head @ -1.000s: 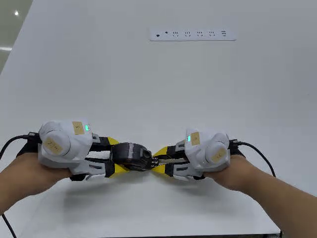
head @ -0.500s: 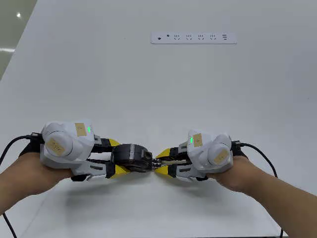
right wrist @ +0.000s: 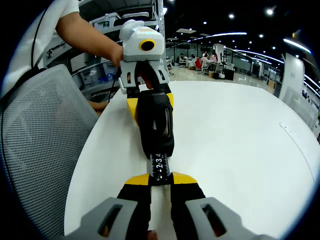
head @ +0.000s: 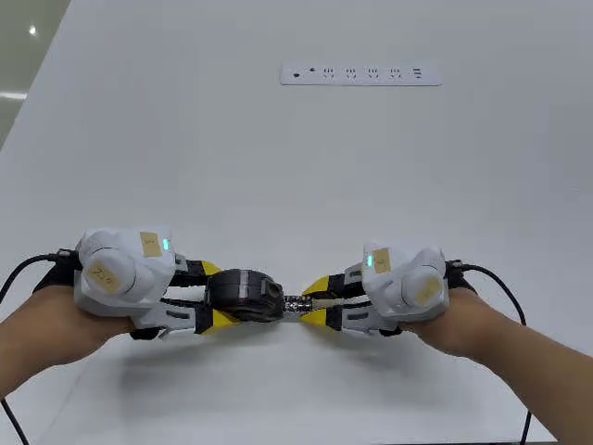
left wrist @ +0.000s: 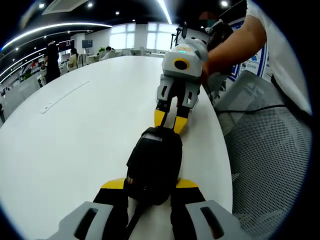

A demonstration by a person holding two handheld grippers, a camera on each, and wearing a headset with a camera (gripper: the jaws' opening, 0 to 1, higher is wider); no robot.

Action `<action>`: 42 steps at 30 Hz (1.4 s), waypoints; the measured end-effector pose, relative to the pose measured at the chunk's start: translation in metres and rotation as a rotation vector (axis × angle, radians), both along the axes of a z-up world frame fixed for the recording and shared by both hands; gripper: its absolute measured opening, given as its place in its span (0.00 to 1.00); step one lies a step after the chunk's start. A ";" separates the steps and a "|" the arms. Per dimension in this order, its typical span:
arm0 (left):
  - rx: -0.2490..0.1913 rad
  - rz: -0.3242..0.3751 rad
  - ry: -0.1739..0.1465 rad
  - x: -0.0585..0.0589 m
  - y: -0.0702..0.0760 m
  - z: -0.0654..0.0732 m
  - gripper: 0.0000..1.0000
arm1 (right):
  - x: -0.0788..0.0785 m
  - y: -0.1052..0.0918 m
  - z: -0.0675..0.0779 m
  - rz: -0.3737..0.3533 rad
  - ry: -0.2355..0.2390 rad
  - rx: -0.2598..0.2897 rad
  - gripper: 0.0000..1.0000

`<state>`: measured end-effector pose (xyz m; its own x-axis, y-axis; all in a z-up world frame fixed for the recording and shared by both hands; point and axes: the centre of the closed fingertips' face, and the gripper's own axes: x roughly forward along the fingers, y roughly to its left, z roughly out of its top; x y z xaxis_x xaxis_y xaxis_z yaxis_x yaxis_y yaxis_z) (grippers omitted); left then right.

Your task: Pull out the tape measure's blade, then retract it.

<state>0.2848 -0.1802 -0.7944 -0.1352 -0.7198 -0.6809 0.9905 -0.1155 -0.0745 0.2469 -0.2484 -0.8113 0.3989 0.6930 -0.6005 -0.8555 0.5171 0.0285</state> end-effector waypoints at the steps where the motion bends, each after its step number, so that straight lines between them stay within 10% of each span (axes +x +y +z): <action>1: 0.000 0.001 0.000 0.000 0.000 0.000 0.29 | -0.001 -0.002 0.001 -0.001 0.000 -0.001 0.12; 42: 0.003 0.007 -0.015 0.000 -0.001 0.002 0.28 | -0.048 -0.105 0.004 -0.096 0.073 -0.097 0.11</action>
<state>0.2847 -0.1807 -0.7923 -0.1194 -0.7185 -0.6852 0.9924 -0.1079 -0.0599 0.1991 -0.3534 -0.8075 0.4130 0.5911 -0.6928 -0.7995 0.5996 0.0349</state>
